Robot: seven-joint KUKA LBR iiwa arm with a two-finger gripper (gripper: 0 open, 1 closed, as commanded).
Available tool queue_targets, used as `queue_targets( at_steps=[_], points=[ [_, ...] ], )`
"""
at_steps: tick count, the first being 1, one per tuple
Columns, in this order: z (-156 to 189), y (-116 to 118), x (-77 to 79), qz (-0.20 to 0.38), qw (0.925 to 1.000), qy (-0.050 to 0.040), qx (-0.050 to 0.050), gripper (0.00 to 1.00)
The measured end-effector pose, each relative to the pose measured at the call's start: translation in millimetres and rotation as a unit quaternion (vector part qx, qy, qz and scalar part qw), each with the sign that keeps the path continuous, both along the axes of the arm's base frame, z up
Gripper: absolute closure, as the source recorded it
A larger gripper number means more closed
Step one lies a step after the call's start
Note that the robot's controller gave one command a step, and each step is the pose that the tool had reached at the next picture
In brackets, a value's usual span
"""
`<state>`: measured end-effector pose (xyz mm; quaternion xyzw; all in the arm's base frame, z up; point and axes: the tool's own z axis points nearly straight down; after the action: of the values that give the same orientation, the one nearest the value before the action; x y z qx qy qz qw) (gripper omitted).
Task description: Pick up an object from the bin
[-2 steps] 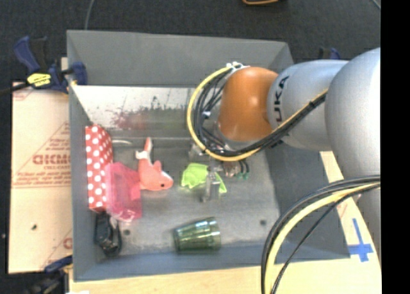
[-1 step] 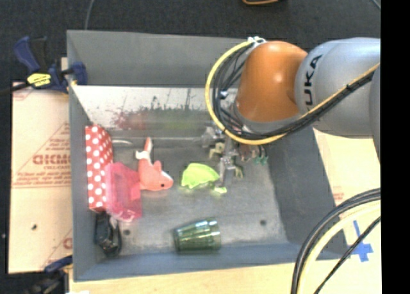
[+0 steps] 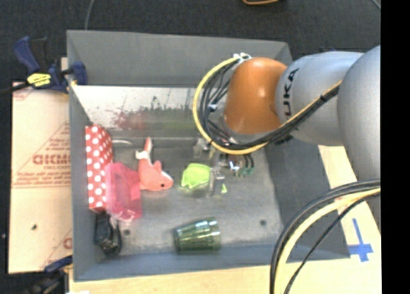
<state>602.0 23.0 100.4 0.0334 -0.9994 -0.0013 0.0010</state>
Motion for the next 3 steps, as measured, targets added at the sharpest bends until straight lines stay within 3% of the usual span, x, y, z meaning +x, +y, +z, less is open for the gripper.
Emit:
queue_targets(
  at_steps=[1, 2, 3],
  points=[
    [-30.5, 7.9, -7.6, -0.046, 0.9989, -0.0105, 0.001, 0.00],
    [-29.2, 14.7, -2.3, 0.036, 0.9993, -0.0070, 0.000, 1.00],
    [-29.2, 14.6, -2.3, 0.036, 0.9993, -0.0069, 0.000, 1.00]
  ],
)
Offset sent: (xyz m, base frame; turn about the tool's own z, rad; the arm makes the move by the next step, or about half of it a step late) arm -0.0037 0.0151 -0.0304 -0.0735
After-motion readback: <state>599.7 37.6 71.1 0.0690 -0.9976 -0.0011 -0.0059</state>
